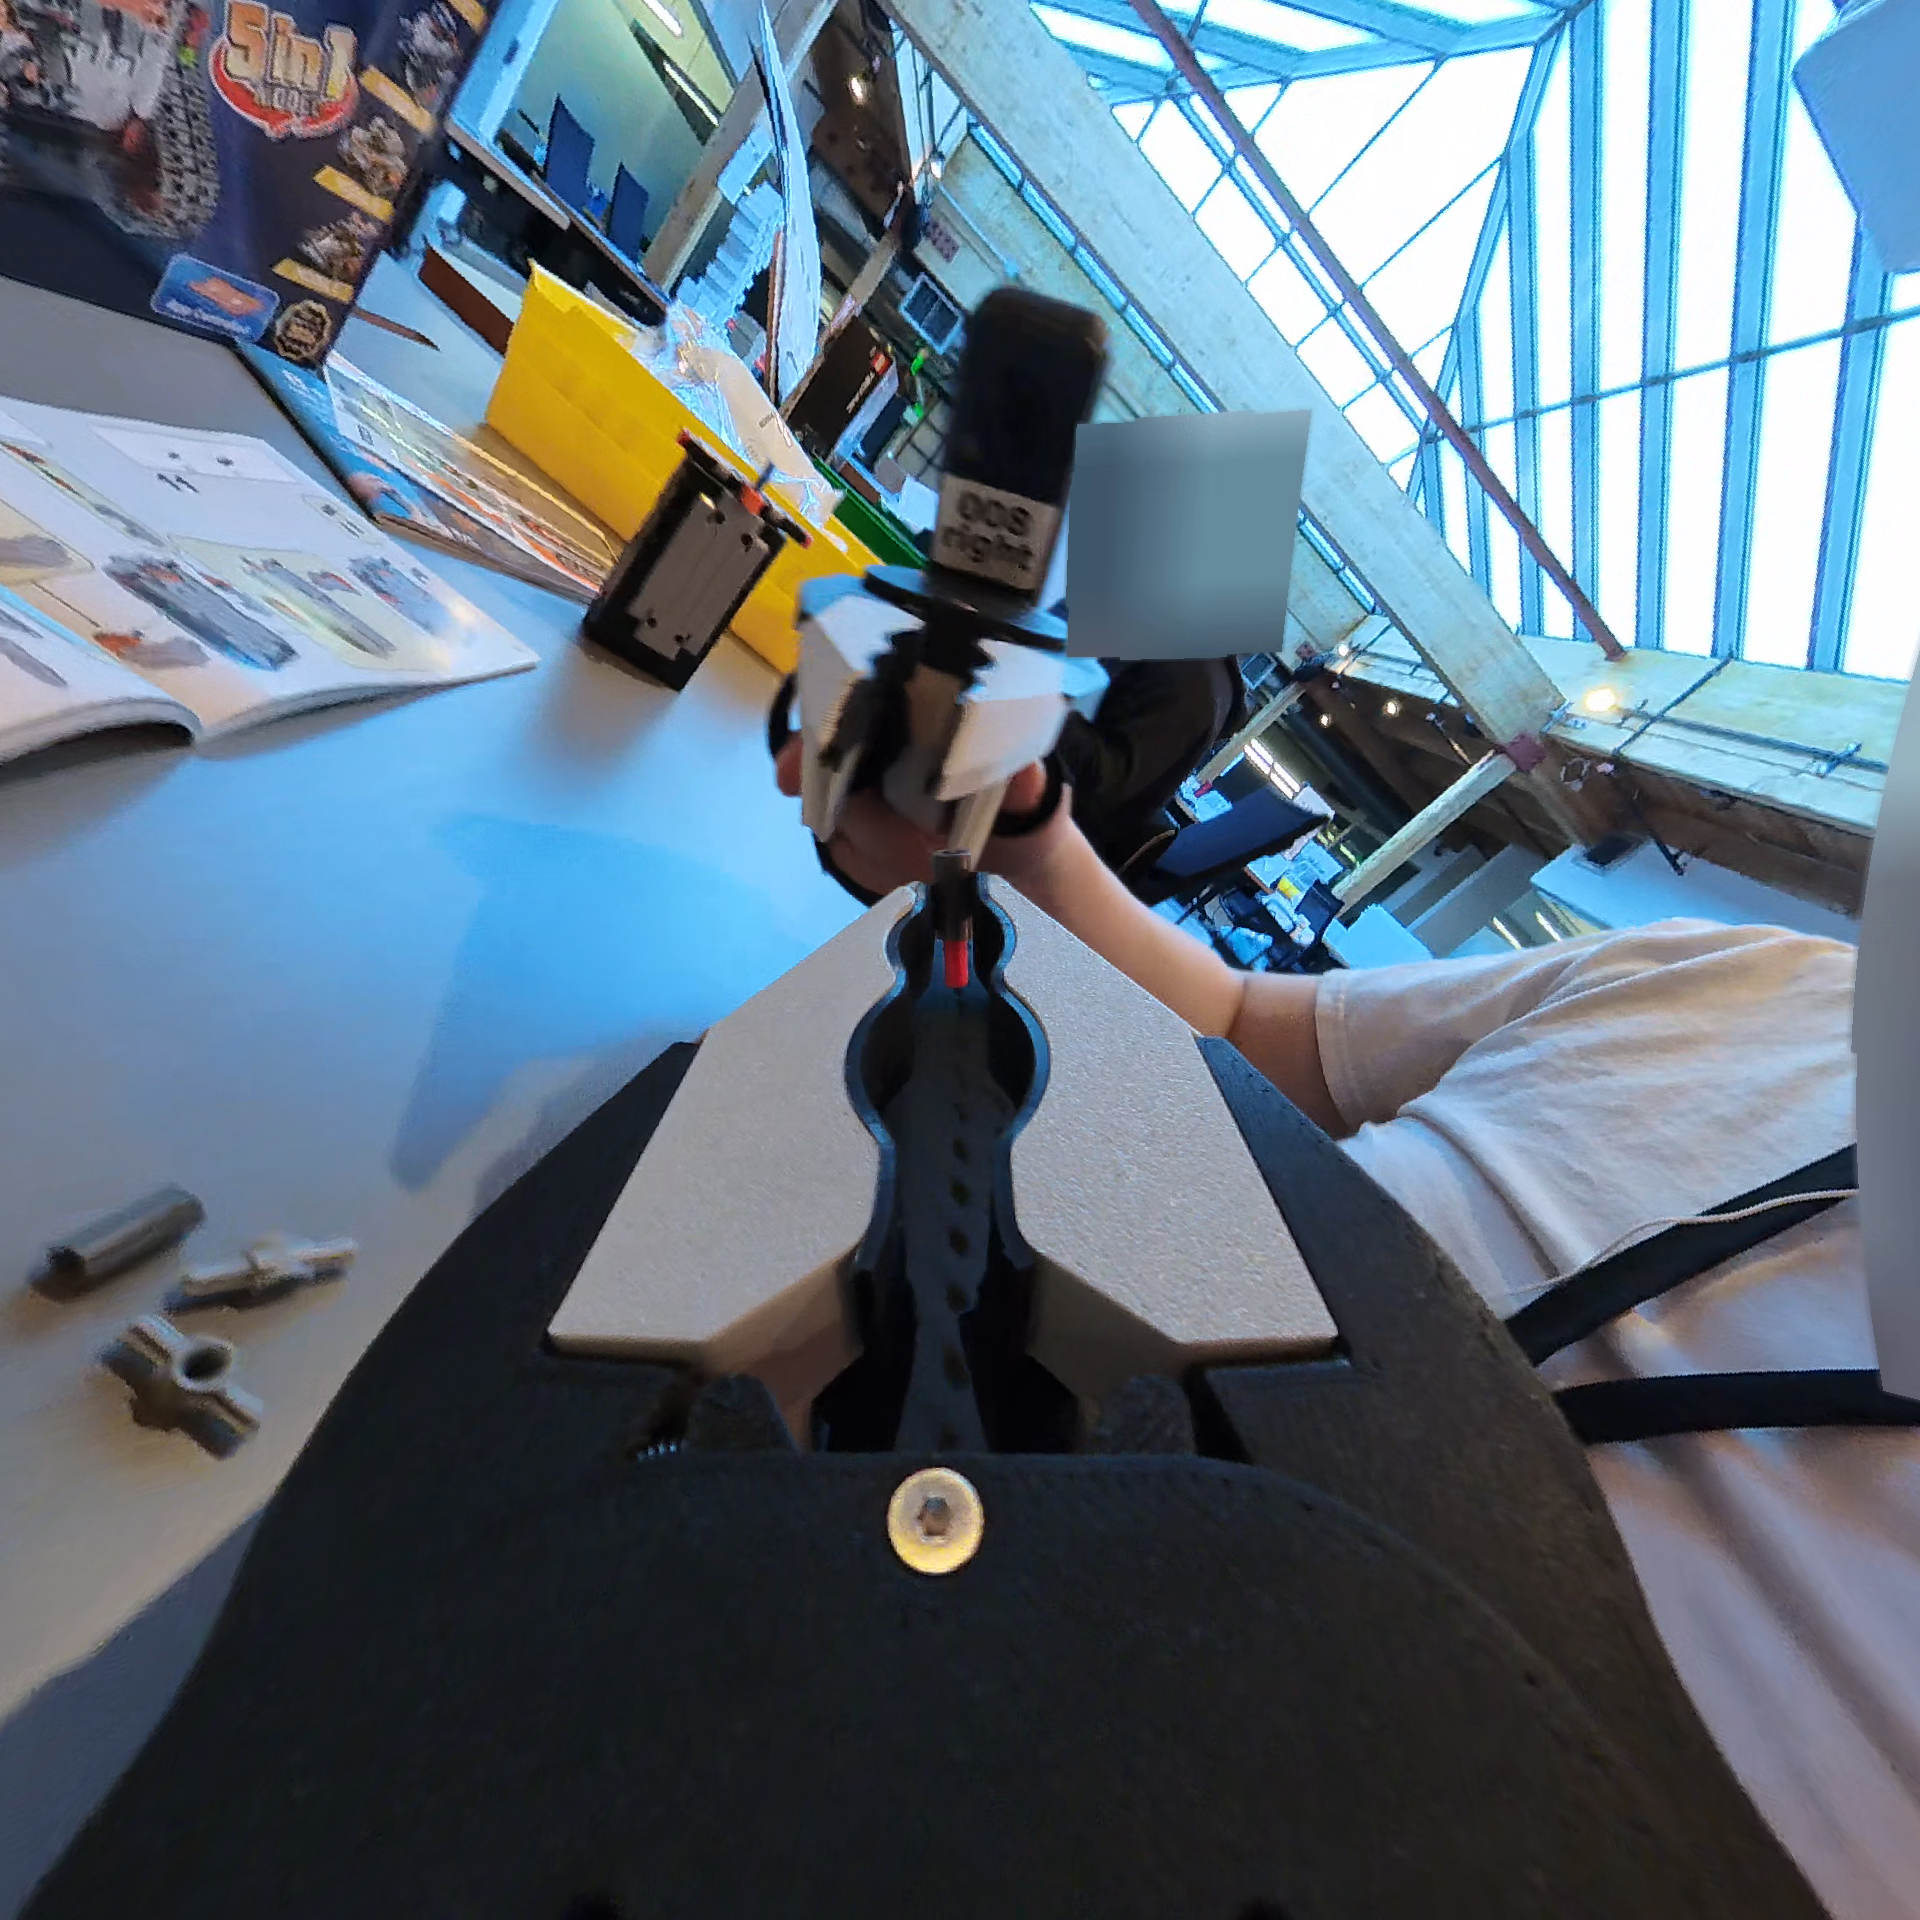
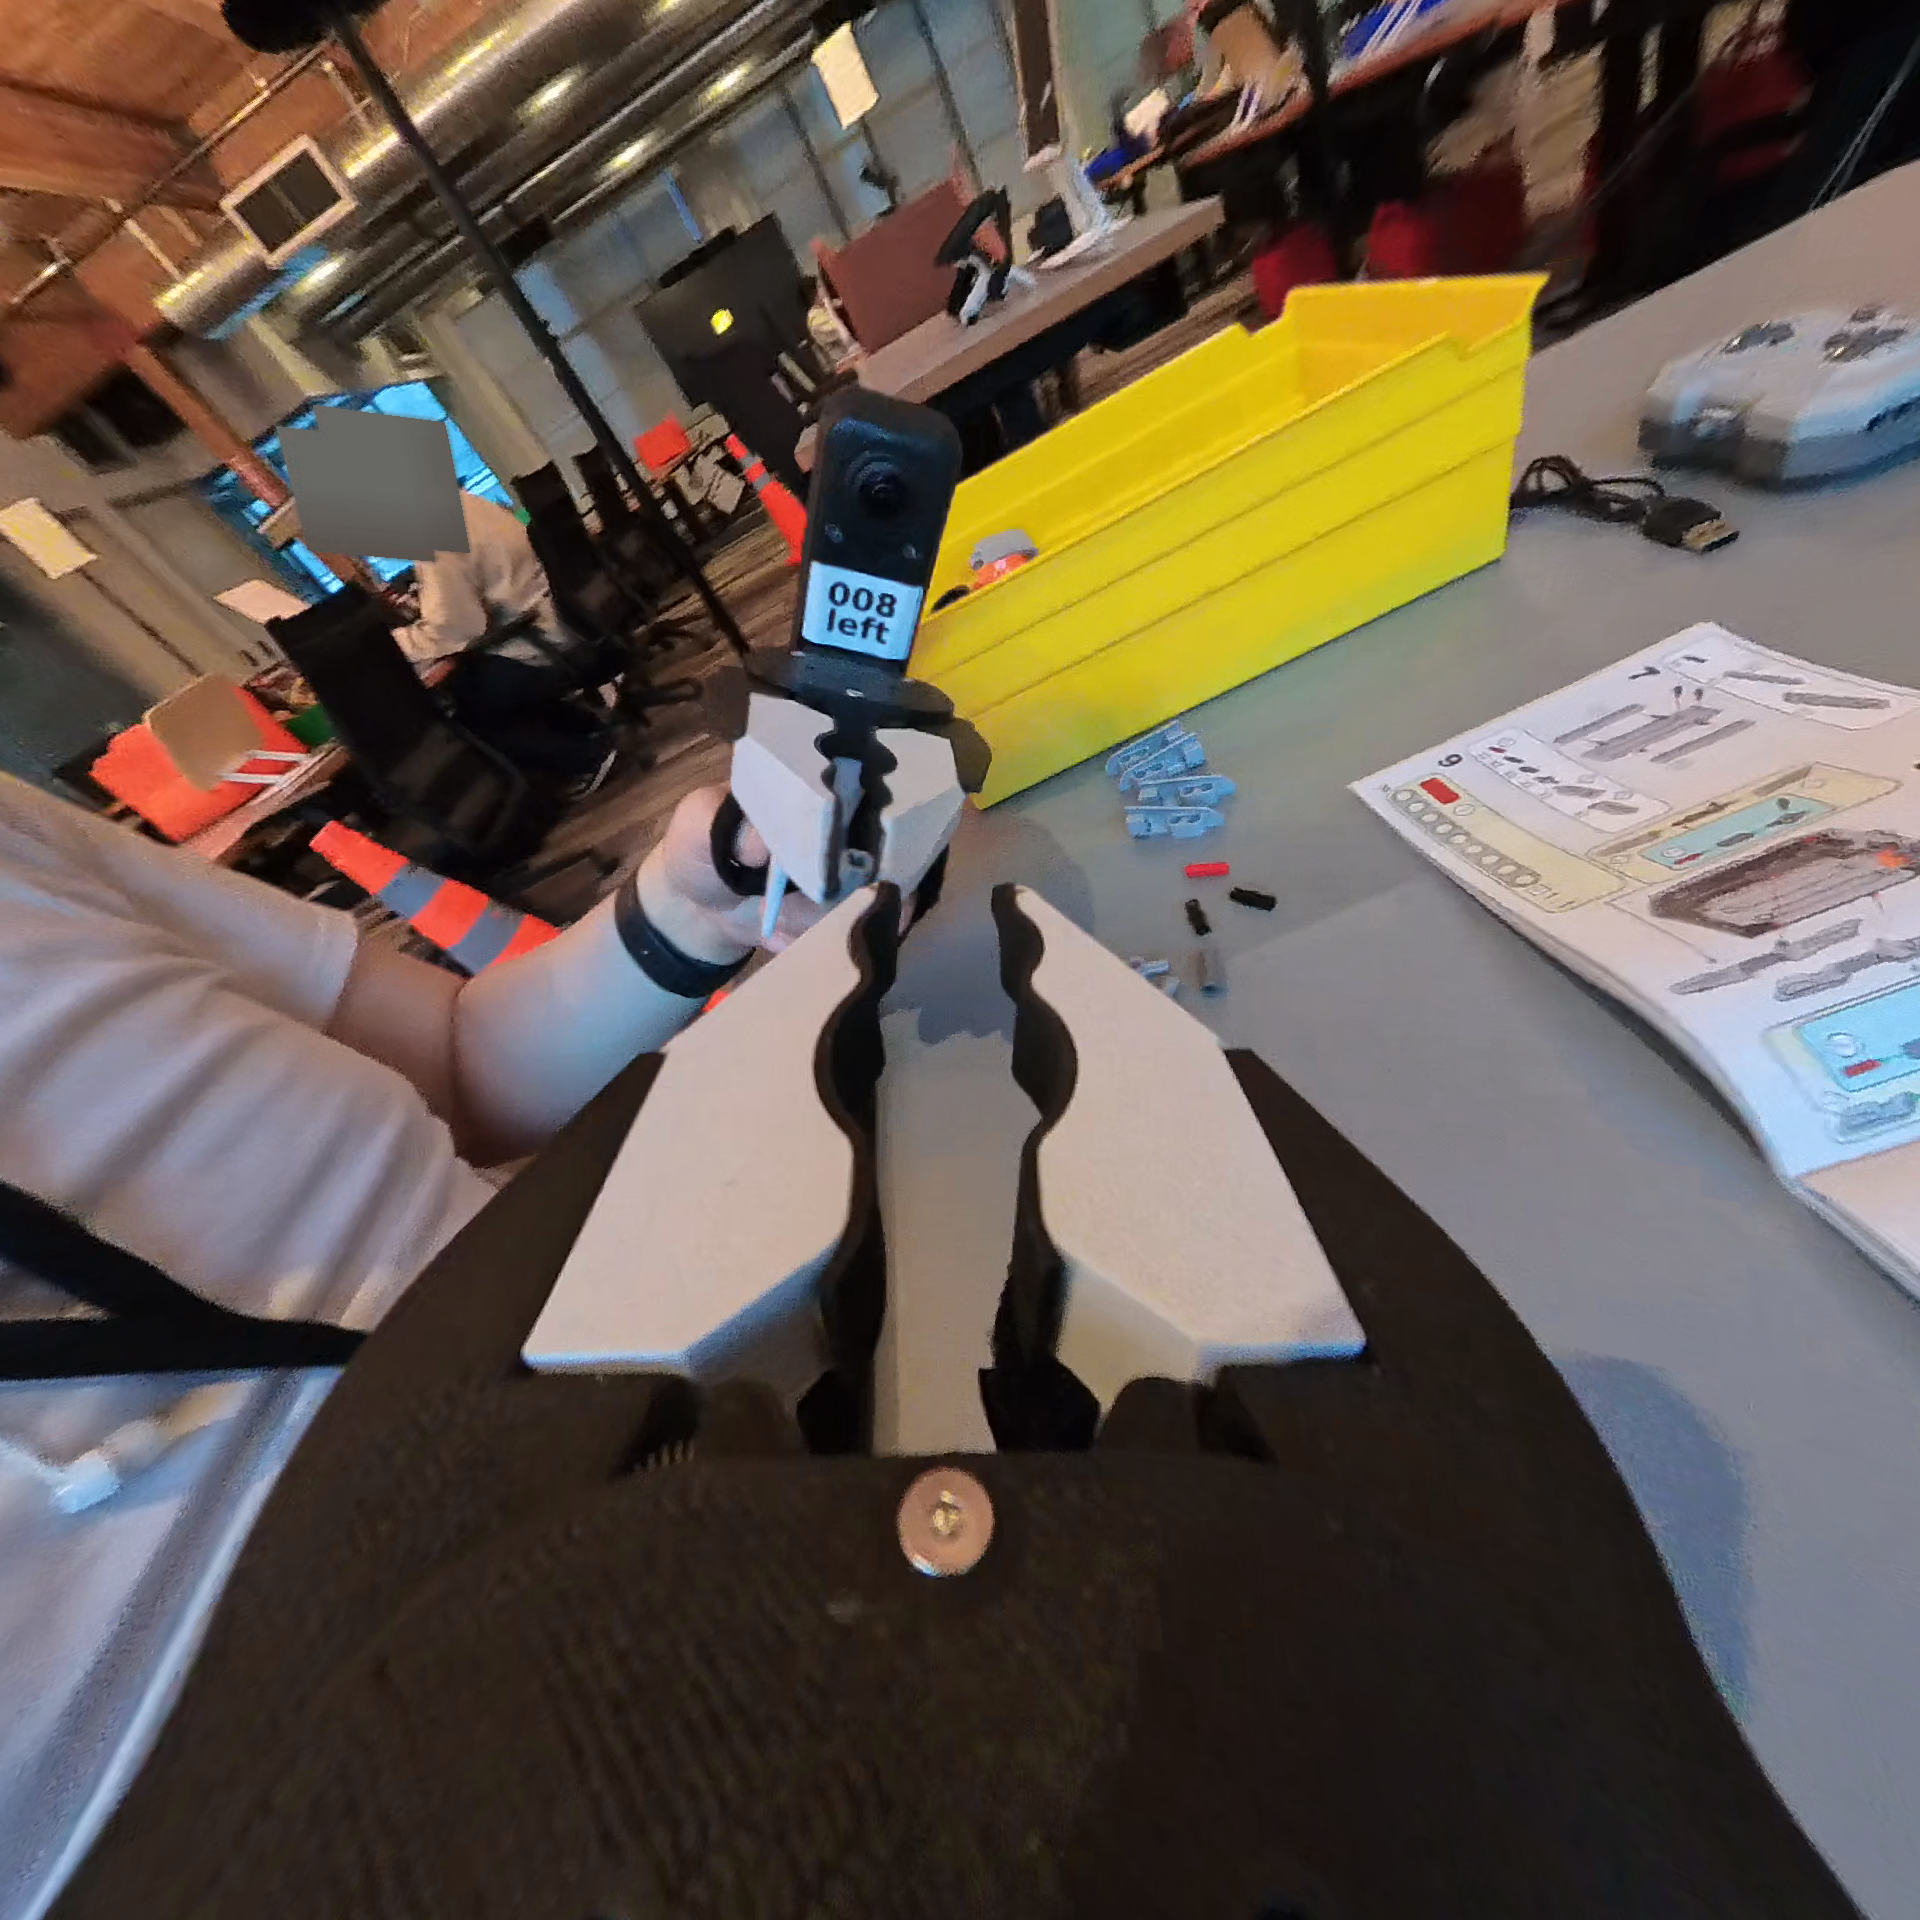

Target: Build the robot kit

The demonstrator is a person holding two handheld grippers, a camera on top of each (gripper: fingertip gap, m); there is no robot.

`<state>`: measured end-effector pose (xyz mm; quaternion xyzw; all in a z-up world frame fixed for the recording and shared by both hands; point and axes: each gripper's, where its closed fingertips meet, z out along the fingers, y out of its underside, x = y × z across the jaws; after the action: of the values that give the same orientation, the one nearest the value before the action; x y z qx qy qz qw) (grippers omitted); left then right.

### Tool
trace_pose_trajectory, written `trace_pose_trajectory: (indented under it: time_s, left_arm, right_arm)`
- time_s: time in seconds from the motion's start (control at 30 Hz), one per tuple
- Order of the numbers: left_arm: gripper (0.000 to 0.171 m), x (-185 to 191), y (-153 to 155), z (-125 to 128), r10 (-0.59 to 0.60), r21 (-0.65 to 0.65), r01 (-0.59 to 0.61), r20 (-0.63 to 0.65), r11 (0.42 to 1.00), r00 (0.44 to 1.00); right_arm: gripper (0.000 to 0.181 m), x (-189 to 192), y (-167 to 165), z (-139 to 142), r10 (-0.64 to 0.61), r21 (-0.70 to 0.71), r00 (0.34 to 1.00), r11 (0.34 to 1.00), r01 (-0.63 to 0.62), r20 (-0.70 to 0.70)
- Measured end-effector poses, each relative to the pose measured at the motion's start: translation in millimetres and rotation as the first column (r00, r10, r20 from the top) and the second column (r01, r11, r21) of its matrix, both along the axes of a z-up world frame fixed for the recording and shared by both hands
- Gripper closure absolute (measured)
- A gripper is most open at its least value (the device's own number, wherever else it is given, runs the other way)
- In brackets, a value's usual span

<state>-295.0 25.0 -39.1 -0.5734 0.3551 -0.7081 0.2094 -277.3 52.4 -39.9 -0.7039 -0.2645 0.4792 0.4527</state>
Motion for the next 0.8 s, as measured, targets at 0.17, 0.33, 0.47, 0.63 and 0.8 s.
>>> trace_pose_trajectory:
  time_s: [0.17,0.33,0.47,0.63,0.8]
  left_arm:
    - [0.168,7.5,19.6,0.6,0.019,-0.046,-0.018,0.006,0.999,1.000]
    - [0.168,17.4,31.6,-4.9,0.012,-0.066,-0.012,-0.011,0.998,1.000]
    - [0.167,26.3,37.8,-4.5,-0.012,-0.067,0.011,-0.017,0.998,1.000]
    - [0.168,29.3,44.1,-5.2,-0.006,-0.089,0.005,-0.017,0.996,1.000]
    - [0.168,29.4,45.2,-7.8,-0.009,-0.126,0.007,-0.013,0.992,1.000]
  right_arm:
    - [0.166,5.8,21.6,1.8,0.129,-0.055,0.986,0.989,-0.136,-0.106]
    - [0.166,6.1,33.5,-10.3,0.181,-0.104,0.964,0.974,-0.203,-0.193]
    - [0.167,4.9,37.6,-20.1,0.198,-0.146,0.953,0.961,-0.235,-0.230]
    - [0.174,2.3,38.6,-25.8,0.221,-0.175,0.936,0.945,-0.275,-0.275]
    - [0.181,-10.2,28.9,-33.3,0.278,-0.199,0.920,0.920,-0.338,-0.278]
